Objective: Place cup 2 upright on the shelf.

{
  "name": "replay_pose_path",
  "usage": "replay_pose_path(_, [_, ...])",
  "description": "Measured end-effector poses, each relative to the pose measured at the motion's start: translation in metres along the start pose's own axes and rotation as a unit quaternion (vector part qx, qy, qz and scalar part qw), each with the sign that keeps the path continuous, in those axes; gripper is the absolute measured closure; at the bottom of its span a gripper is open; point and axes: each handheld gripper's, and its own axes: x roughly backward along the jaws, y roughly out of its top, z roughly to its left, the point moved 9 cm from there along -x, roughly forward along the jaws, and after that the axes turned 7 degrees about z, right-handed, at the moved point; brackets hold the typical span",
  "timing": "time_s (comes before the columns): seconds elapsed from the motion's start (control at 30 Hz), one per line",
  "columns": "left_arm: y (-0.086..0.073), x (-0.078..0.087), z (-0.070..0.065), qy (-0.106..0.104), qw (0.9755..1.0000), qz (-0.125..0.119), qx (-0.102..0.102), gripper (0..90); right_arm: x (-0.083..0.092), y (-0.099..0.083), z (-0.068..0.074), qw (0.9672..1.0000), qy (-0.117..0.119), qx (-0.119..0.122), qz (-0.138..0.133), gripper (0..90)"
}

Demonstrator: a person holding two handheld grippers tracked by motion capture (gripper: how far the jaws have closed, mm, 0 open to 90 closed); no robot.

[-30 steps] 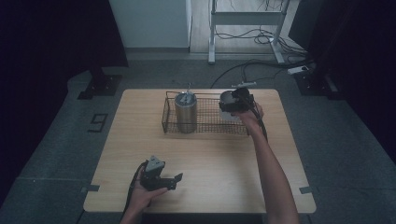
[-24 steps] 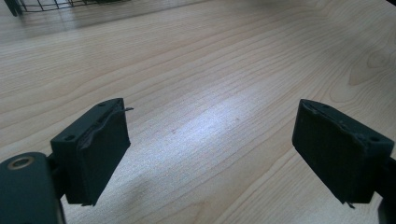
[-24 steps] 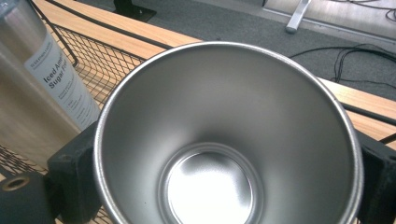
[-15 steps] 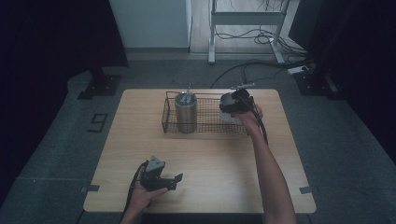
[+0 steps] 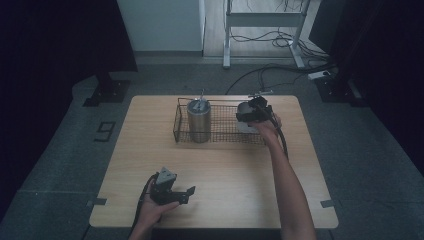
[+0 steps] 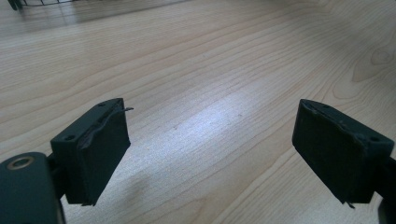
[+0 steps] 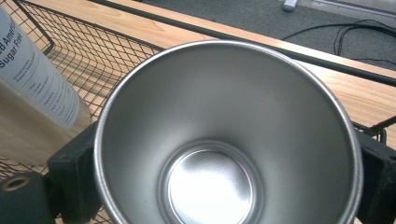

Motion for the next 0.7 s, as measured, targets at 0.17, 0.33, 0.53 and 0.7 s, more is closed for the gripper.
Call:
replay_pose_path(0.17, [0.000, -0.001, -0.001, -0.001, 1.0000, 0.001, 0.000, 11.0, -0.003, 0.000, 0.000, 1.0000, -0.003, 0.003, 0.004, 6.5])
replay_pose_path(0.33, [0.000, 0.000, 0.000, -0.001, 1.0000, 0.000, 0.001, 11.0, -0.008, -0.001, -0.002, 0.9999, -0.006, 0.004, 0.009, 6.5])
replay_pose_path(0.53, [-0.001, 0.000, 0.001, -0.001, 1.0000, 0.001, 0.002, 11.0, -0.013, -0.003, -0.005, 0.9998, -0.011, 0.003, 0.015, 6.4])
replay_pose_path(0.7, [-0.001, -0.001, 0.000, -0.002, 1.0000, 0.003, 0.001, 11.0, -0.017, -0.007, -0.007, 0.9995, -0.016, 0.006, 0.027, 6.4])
